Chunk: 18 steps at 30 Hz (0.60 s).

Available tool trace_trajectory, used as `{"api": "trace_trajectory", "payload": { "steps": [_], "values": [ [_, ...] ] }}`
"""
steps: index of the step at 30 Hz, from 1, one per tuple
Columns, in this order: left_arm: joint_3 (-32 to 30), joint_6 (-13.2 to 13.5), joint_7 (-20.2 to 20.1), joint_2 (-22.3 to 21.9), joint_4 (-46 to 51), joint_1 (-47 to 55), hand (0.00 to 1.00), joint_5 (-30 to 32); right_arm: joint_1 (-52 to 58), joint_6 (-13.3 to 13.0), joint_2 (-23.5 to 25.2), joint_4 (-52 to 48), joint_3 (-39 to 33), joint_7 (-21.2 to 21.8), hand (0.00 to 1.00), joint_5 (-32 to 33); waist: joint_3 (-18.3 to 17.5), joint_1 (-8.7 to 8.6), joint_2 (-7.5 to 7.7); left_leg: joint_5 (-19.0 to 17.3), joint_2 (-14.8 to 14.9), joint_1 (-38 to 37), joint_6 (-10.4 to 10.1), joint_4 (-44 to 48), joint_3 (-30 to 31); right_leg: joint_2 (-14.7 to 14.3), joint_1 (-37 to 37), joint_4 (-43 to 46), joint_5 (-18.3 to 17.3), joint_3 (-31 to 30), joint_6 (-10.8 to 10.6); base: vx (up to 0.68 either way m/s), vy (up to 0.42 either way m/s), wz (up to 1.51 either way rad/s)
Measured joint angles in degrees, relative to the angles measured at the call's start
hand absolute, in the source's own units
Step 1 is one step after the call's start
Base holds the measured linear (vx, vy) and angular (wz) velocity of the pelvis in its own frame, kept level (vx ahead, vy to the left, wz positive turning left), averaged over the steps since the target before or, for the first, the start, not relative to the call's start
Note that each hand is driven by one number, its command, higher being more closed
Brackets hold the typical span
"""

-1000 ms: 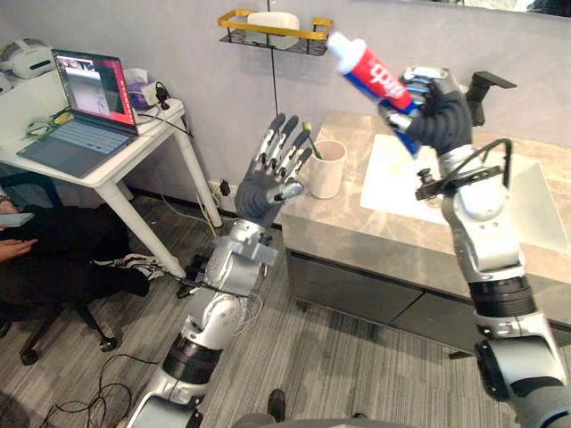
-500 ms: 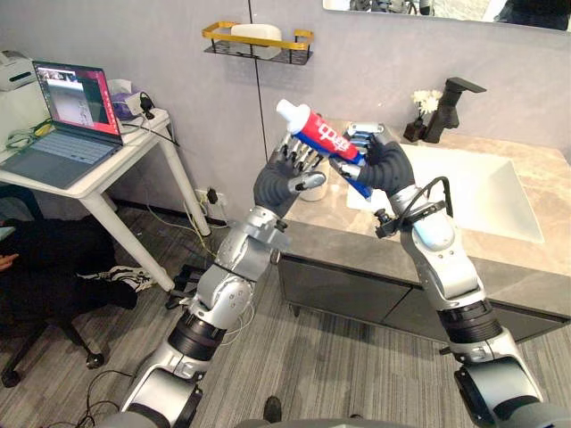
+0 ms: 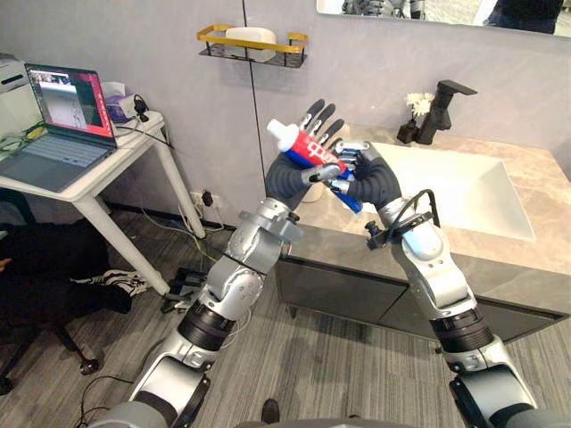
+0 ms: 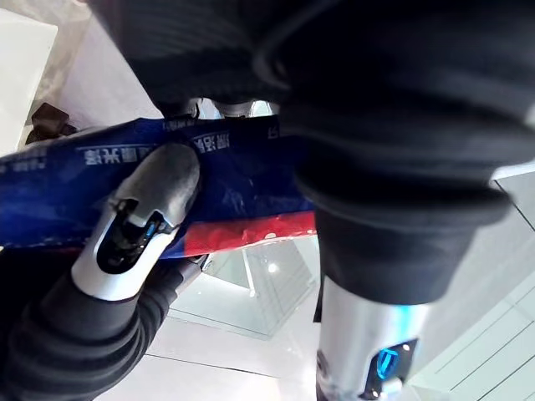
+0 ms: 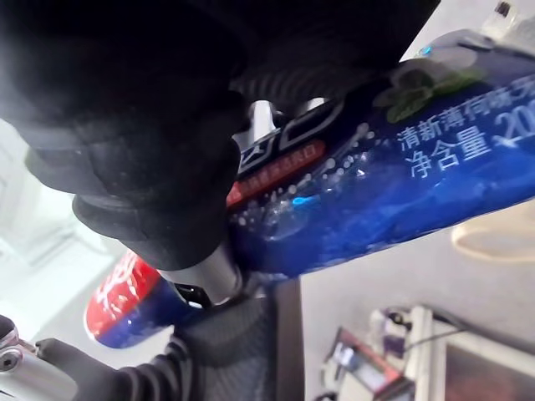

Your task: Organize washtable

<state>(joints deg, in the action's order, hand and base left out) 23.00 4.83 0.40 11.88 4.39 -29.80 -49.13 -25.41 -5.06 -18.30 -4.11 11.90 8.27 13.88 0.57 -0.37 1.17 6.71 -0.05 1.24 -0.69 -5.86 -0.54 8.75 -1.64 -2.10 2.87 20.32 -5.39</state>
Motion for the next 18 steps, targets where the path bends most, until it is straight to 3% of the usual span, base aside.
{"api": "trace_trajectory", "payload": {
  "steps": [1, 18],
  "values": [
    [0.2, 0.0, 0.0, -0.1, 0.0, 0.0, 1.00, 0.2, 0.6, 0.0, 0.0, -0.5, 0.0, 0.0, 1.00, 0.1, -0.1, -0.19, 0.08, 0.0, 0.0, 0.0, 0.0, 0.0, -0.1, 0.0, 0.0, 0.0, 0.0, 0.0, 0.0, 0.00, 0.000, -0.03],
    [0.2, 0.1, 1.3, -1.7, -1.1, -0.2, 1.00, 0.4, 5.0, -0.7, 1.4, -2.4, 0.4, 1.0, 1.00, 1.3, -0.4, -0.74, 0.68, 0.0, 0.1, 0.2, 0.0, 0.0, -1.8, -0.1, 0.8, -1.1, 1.2, -1.5, 0.2, -0.01, 0.000, -0.06]
  ]
}}
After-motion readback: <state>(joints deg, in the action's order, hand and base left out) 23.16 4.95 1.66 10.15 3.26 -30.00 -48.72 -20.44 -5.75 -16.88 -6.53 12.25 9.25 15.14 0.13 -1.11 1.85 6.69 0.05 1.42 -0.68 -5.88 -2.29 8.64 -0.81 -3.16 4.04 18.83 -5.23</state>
